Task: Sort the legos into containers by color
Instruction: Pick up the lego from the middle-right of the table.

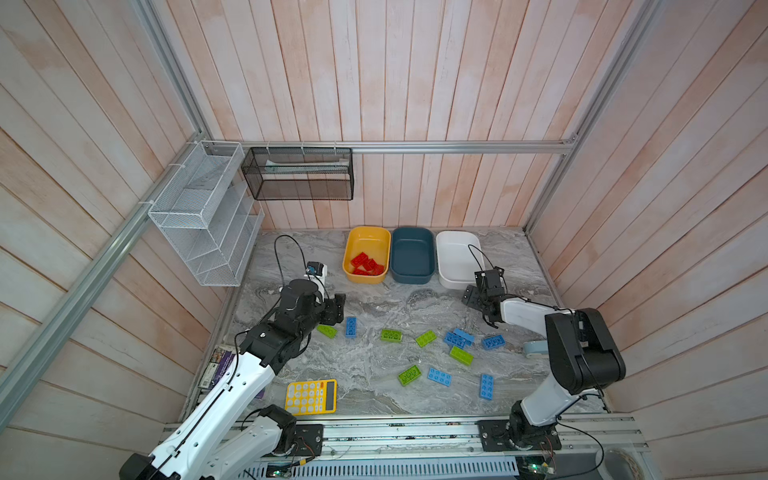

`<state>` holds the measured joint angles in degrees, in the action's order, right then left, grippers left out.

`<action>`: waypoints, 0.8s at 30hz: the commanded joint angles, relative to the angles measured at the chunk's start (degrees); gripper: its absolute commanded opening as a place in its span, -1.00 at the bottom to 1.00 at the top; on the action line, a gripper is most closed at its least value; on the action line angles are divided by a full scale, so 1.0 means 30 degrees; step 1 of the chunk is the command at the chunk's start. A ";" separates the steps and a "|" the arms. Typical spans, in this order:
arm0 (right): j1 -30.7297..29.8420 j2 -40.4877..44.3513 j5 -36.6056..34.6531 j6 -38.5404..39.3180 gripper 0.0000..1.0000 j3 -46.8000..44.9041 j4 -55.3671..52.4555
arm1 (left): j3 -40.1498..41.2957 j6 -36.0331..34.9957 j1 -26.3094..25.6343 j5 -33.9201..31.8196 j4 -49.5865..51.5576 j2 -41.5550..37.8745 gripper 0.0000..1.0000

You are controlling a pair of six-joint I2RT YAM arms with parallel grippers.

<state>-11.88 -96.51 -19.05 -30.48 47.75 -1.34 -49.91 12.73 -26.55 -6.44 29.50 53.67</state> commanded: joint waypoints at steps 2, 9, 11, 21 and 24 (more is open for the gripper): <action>0.0122 -0.0937 -0.0346 -0.0068 0.87 0.0967 0.0036 | 0.0342 0.0175 0.0082 0.0146 -0.0625 0.0009 0.59; 0.0180 -0.2325 0.0234 -0.0039 0.77 0.1826 0.0093 | 0.0446 0.0093 0.0069 0.0078 -0.0713 -0.0101 0.59; 0.0210 -0.2444 0.0253 -0.0006 0.76 0.1983 0.0096 | 0.0472 0.0085 0.0062 0.0063 -0.0715 -0.0072 0.59; 0.0290 -0.2708 0.0865 0.0286 0.24 0.2103 0.0225 | 0.0493 0.0059 0.0082 -0.0183 -0.0691 -0.0153 0.59; 0.0297 -0.2430 0.0944 0.0360 0.18 0.1888 0.0212 | 0.0555 0.0063 0.0060 -0.0312 -0.0723 -0.0306 0.59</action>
<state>-11.16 -103.88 -17.23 -29.80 53.60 -0.27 -49.43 12.73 -26.55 -6.48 28.51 53.74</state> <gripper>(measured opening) 0.662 0.794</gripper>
